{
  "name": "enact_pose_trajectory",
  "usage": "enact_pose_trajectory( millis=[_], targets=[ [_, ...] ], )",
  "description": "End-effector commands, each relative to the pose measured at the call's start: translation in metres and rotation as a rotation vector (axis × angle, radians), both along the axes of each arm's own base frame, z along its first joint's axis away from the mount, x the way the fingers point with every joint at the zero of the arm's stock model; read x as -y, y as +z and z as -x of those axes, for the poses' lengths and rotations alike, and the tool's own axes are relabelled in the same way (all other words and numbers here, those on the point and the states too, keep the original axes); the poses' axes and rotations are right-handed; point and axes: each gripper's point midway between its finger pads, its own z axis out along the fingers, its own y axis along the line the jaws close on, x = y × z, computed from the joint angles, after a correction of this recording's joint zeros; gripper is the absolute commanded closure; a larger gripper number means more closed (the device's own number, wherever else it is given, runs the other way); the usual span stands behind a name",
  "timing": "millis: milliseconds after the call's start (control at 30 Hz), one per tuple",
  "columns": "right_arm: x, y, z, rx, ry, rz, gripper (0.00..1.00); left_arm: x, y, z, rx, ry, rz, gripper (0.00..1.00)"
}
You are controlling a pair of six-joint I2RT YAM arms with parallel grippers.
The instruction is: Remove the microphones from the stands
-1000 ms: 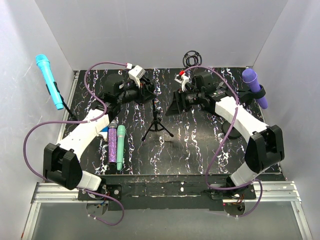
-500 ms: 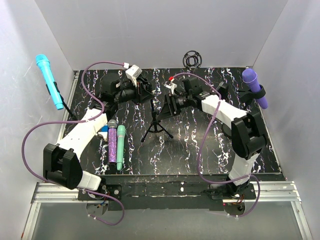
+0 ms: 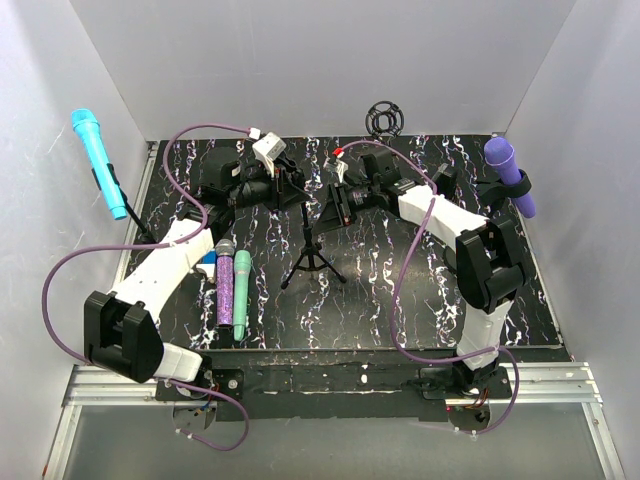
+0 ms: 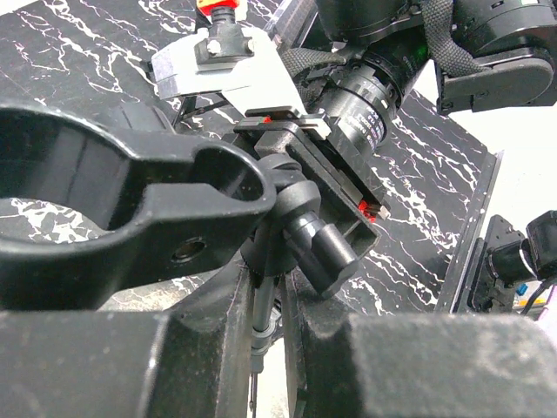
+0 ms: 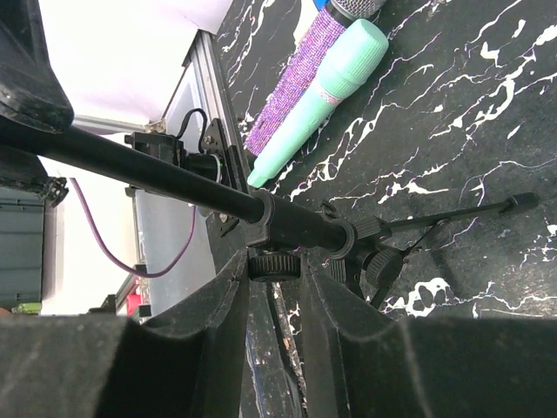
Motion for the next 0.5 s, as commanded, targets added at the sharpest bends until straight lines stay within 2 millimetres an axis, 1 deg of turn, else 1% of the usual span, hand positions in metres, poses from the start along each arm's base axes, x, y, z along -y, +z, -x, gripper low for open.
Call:
enact_pose_trajectory(
  millis=[0,100,167,200,233,300,333,367,400,467],
  targets=[
    [-0.008,0.025,0.001,0.074,0.045,-0.074,0.99,0.0,-0.014,0.027,-0.137,-0.034,-0.005,1.0],
    [-0.007,0.035,-0.003,0.149,0.034,-0.083,0.99,-0.001,-0.01,0.022,-0.138,-0.016,0.001,1.0],
    [-0.004,0.039,-0.007,0.245,0.013,-0.07,0.99,-0.003,-0.009,0.015,-0.144,0.028,0.004,1.0],
    [-0.003,0.043,-0.006,0.316,0.012,-0.071,0.99,-0.004,-0.008,0.011,-0.14,0.051,0.007,1.0],
    [-0.002,0.051,-0.001,0.463,0.038,-0.085,0.99,-0.005,-0.009,0.008,-0.14,0.069,0.008,1.0],
    [-0.002,0.05,0.015,0.724,0.113,-0.082,0.99,-0.007,-0.012,0.005,-0.162,0.087,0.01,1.0],
    [-0.003,0.054,0.019,0.878,0.146,-0.091,0.99,-0.008,-0.015,0.005,-0.179,0.095,0.012,1.0],
    [-0.004,0.048,0.024,1.008,0.173,-0.078,0.99,-0.009,-0.018,0.006,-0.198,0.105,0.013,1.0],
    [-0.004,0.048,0.029,1.169,0.212,-0.087,0.99,-0.01,-0.021,0.007,-0.209,0.107,0.009,1.0],
    [-0.007,0.04,0.034,1.479,0.266,-0.1,0.99,-0.011,-0.027,0.011,-0.222,0.109,0.002,1.0]
  ],
)
